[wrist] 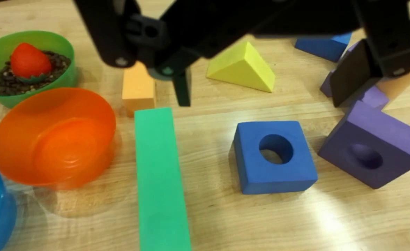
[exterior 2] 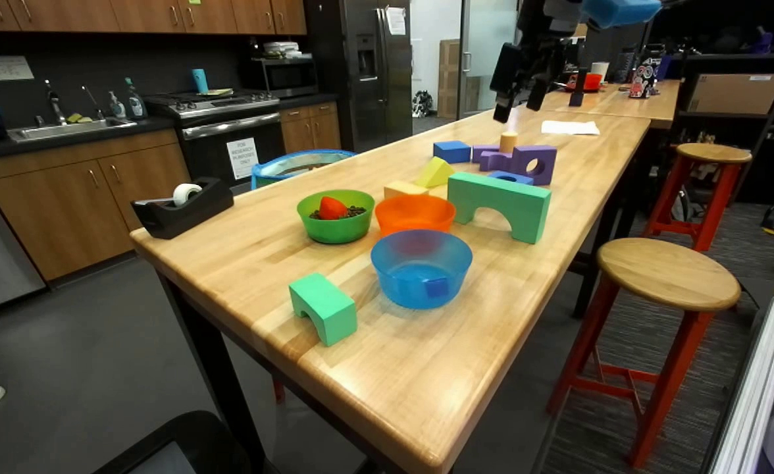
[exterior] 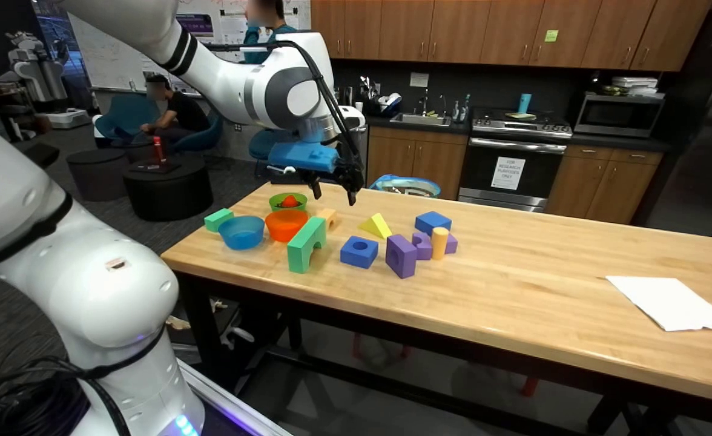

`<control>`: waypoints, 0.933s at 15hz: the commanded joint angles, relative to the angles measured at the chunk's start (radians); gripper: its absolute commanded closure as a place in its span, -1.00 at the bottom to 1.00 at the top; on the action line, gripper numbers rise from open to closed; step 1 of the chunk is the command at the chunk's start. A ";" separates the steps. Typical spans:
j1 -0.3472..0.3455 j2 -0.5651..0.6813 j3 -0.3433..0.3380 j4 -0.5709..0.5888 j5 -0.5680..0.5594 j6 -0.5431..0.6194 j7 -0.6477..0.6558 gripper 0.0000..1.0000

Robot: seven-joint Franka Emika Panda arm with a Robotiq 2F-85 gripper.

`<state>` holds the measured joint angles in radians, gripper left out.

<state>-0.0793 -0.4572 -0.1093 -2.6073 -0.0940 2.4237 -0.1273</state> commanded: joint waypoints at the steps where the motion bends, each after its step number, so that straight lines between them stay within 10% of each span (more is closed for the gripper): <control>1: -0.026 0.015 -0.034 0.050 0.017 -0.032 -0.008 -1.00; 14: -0.054 0.000 -0.042 0.040 -0.017 -0.008 -0.009 -1.00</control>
<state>-0.1116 -0.4523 -0.1764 -2.5621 -0.0670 2.4127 -0.1283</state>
